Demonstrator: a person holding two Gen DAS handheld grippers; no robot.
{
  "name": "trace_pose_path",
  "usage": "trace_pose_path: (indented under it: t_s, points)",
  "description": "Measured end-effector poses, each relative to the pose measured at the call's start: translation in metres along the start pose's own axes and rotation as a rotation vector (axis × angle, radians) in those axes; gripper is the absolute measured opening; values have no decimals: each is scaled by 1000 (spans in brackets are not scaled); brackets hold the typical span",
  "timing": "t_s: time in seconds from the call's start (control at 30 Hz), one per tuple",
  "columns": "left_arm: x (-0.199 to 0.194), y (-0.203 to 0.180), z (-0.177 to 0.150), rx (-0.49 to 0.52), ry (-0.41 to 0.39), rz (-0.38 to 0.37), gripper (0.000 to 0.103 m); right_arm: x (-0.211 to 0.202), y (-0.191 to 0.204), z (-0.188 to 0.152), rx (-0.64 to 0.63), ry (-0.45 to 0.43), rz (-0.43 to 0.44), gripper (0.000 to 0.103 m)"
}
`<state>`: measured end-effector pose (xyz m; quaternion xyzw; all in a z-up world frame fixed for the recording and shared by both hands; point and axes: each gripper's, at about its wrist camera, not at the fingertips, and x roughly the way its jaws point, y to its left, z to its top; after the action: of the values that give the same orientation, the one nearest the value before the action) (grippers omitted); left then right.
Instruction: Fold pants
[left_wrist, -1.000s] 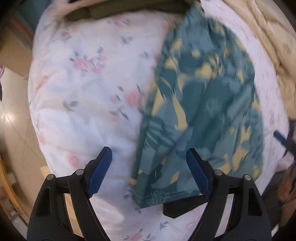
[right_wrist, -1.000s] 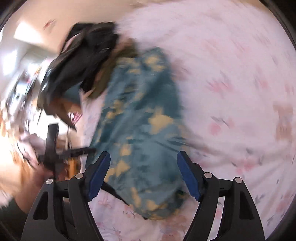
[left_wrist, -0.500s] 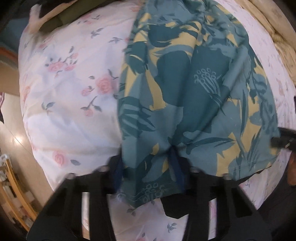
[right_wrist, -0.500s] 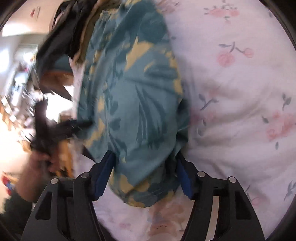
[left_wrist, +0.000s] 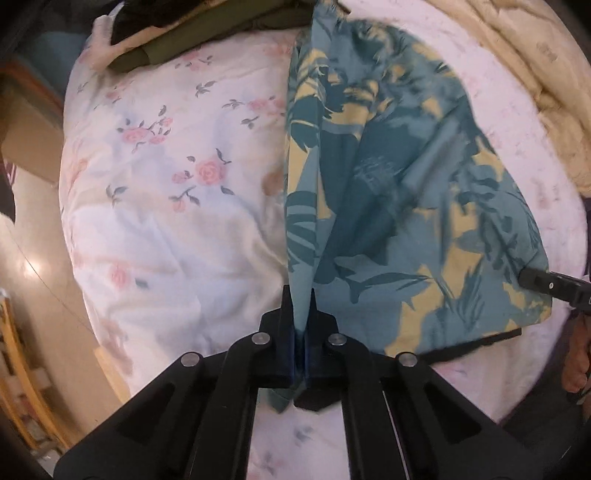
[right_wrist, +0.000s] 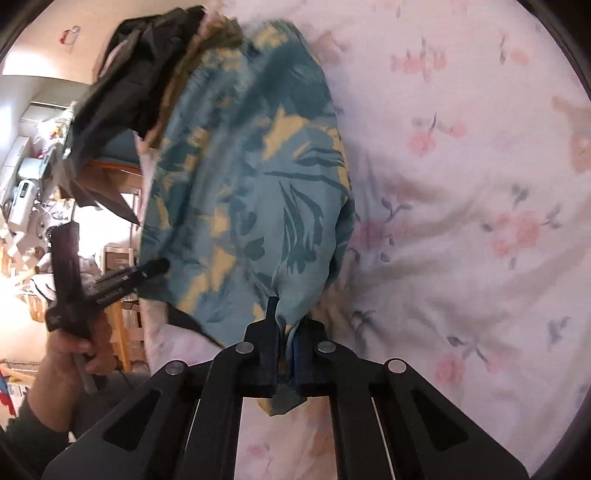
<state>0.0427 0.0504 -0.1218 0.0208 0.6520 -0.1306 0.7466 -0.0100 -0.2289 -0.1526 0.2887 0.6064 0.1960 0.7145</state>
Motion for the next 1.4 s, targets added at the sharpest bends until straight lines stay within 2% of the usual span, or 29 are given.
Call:
trace_pose_path:
  t_s: [0.17,0.27,0.3,0.43,0.53,0.57,0.6,0.63,0.67,0.7,0.73,0.83,0.93,1.07,1.13,1.17,1.2,1.23,1.27,1.33,1.4]
  points:
    - [-24,-9,-38,-49,40,-101,1,-40,8,-12,-29,10,7,4]
    - [-31,-21,-70,-48,84,-149,1,-49,-1,-28,14,89,4,4]
    - [-30,-25,-84,-48,109,-161,1,-50,-4,-35,24,123,-27,4]
    - [-22,-32,-99,-36,172,-146,5,-47,-9,-49,18,201,-89,6]
    - [-19,-44,-102,-11,164,-84,5,-36,-11,-48,12,241,-172,12]
    - [-19,-49,-100,-1,168,-75,8,-33,-11,-48,19,258,-181,12]
    - [-22,-49,-99,4,174,-55,22,-34,-11,-49,10,269,-197,12]
    - [-25,-51,-98,7,172,-43,42,-38,-9,-50,-20,267,-230,15]
    - [-33,-48,-96,9,145,-43,48,-47,-12,-52,-48,259,-259,19]
    - [-41,-48,-92,11,114,-43,53,-55,-8,-45,-70,234,-280,21]
    - [-49,-48,-84,19,85,-25,53,-60,-4,-40,-77,214,-274,25]
    - [-67,-36,-52,-23,12,-11,53,-75,12,-9,-106,106,-236,55]
    - [-67,-28,-2,-69,-36,-44,53,-78,28,29,-154,19,-170,55]
    - [-45,-35,69,-50,-143,-46,53,-57,43,93,-229,-81,-157,53]
    - [-32,-32,92,-49,-169,-61,52,-40,38,119,-214,-83,-138,49]
    - [-24,-31,104,-55,-179,-81,51,-26,39,132,-204,-75,-138,38]
    - [-17,-31,115,-59,-185,-110,49,-13,35,146,-205,-65,-138,34]
    - [-10,-30,124,-58,-192,-122,41,0,31,158,-201,-52,-139,32]
    - [-4,-29,131,-56,-198,-105,37,4,27,164,-197,-43,-135,32]
    - [12,-25,140,-79,-175,-100,34,27,18,180,-179,-11,-104,32]
    - [32,-21,147,-100,-127,-141,34,36,12,184,-173,7,-75,32]
